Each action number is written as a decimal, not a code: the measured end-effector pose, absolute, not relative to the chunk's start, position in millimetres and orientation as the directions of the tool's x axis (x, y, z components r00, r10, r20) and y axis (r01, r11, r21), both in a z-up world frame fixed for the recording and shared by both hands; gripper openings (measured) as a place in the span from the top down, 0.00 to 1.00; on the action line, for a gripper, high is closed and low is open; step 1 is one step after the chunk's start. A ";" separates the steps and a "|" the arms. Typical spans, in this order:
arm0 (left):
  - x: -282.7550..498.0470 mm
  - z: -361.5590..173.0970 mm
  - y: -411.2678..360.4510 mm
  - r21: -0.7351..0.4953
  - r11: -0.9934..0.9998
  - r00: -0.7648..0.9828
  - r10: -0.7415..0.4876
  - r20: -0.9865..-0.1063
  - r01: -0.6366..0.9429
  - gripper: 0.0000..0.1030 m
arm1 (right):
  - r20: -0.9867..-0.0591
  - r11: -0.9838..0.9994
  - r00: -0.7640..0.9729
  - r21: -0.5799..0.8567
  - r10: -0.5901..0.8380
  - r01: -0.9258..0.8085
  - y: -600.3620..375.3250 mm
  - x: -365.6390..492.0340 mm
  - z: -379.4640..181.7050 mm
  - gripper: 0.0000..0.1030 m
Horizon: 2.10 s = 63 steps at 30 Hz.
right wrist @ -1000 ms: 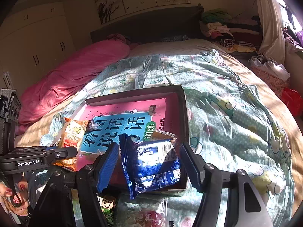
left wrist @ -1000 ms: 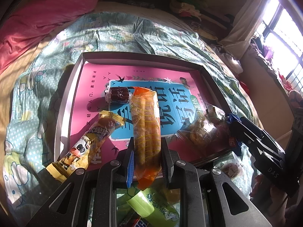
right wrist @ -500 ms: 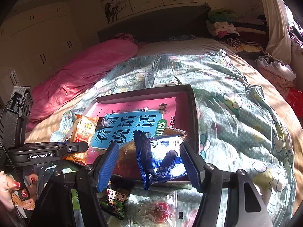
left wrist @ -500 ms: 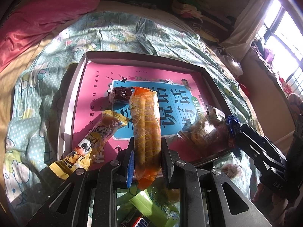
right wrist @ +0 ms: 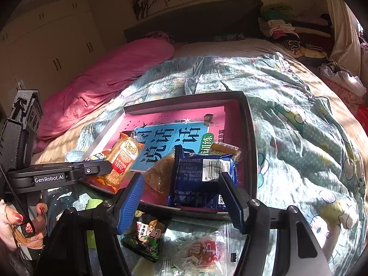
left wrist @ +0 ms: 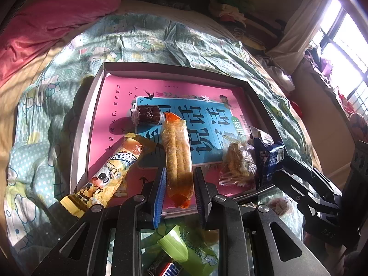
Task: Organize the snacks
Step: 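Lower the orange bag into the tray and open the left tool while the right releases the biscuit pack, then withdraw both open tools from the tray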
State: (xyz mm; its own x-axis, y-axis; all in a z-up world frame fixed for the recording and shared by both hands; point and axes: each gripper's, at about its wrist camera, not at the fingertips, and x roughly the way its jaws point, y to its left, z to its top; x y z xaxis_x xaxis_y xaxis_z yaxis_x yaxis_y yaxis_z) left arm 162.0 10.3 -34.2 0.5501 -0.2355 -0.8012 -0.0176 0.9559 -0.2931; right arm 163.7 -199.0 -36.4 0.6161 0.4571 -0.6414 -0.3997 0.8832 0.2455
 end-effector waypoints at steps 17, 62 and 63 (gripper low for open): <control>159.8 -26.3 12.0 -0.282 0.959 0.562 -0.226 -0.796 -0.014 0.62 | -0.658 0.872 0.593 0.221 0.464 -0.438 -189.4 162.3 -39.8 0.36; 134.2 4.6 17.7 -0.263 0.965 0.624 -0.204 -0.754 -0.002 0.37 | -0.557 0.890 0.715 0.109 0.423 -0.442 -192.2 145.5 -8.4 0.21; 132.8 5.7 17.8 -0.263 0.965 0.626 -0.205 -0.753 0.000 0.37 | -0.552 0.891 0.718 0.112 0.424 -0.440 -193.6 145.1 -6.9 0.21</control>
